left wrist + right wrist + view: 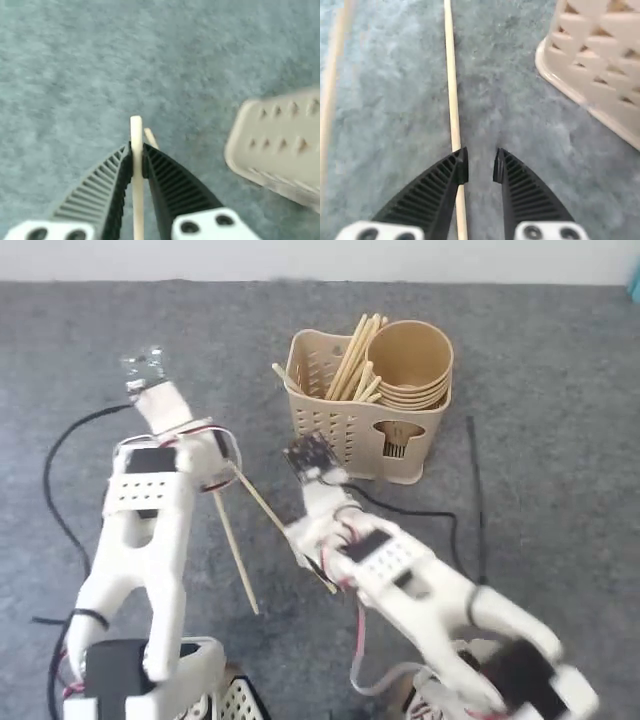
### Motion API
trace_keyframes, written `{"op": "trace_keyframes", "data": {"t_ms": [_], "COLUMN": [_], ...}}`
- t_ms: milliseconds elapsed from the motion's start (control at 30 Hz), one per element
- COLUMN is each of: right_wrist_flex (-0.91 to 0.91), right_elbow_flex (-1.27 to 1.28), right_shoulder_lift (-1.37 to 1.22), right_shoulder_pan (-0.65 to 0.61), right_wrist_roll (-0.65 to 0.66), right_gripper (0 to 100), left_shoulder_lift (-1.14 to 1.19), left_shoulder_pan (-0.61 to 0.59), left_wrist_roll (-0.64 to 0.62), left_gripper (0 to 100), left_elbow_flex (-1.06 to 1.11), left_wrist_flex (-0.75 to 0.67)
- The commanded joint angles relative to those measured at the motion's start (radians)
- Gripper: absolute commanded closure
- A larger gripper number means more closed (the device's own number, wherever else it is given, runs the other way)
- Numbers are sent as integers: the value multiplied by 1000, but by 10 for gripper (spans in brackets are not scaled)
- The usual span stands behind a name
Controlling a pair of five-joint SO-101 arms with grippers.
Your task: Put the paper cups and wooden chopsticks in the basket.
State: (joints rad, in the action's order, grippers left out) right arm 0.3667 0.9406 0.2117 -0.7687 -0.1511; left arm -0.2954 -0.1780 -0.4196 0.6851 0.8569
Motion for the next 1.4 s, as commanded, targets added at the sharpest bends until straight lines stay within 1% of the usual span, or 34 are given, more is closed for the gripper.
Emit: {"op": "trace_keyframes", "data": {"t_ms": [0, 100, 200, 367, 433, 533, 633, 833, 1000, 1100, 1300, 1367], "right_wrist_flex": [22, 74, 127, 237, 266, 303, 351, 443, 441, 420, 260, 183], "right_elbow_flex": [-215, -374, -517, -712, -769, -818, -827, -793, -730, -717, -694, -694], "right_shoulder_lift": [-180, -306, -401, -526, -564, -593, -570, -437, -381, -384, -510, -572], "right_shoulder_pan": [-12, -12, -25, -71, -77, -70, -74, -119, -170, -174, -130, -122], "right_wrist_roll": [5, 40, 44, 44, 44, 44, 44, 41, 43, 43, 54, 112], "right_gripper": [899, 899, 897, 810, 810, 822, 821, 822, 822, 822, 822, 822], "left_shoulder_lift": [-54, -52, -52, -52, -52, -52, -54, -58, -60, -60, -60, -61], "left_shoulder_pan": [-84, -167, -215, -219, -219, -221, -226, -302, -325, -325, -325, -330], "left_wrist_roll": [12, 12, 12, 12, 12, 14, 14, 11, 11, 11, 11, 11], "left_gripper": [987, 987, 987, 987, 987, 987, 987, 987, 987, 987, 987, 987], "left_elbow_flex": [-42, -39, -41, -42, -44, -44, -45, -68, -73, -73, -73, -73], "left_wrist_flex": [-54, -103, -117, -117, -118, -118, -118, -120, -120, -120, -120, -120]}}
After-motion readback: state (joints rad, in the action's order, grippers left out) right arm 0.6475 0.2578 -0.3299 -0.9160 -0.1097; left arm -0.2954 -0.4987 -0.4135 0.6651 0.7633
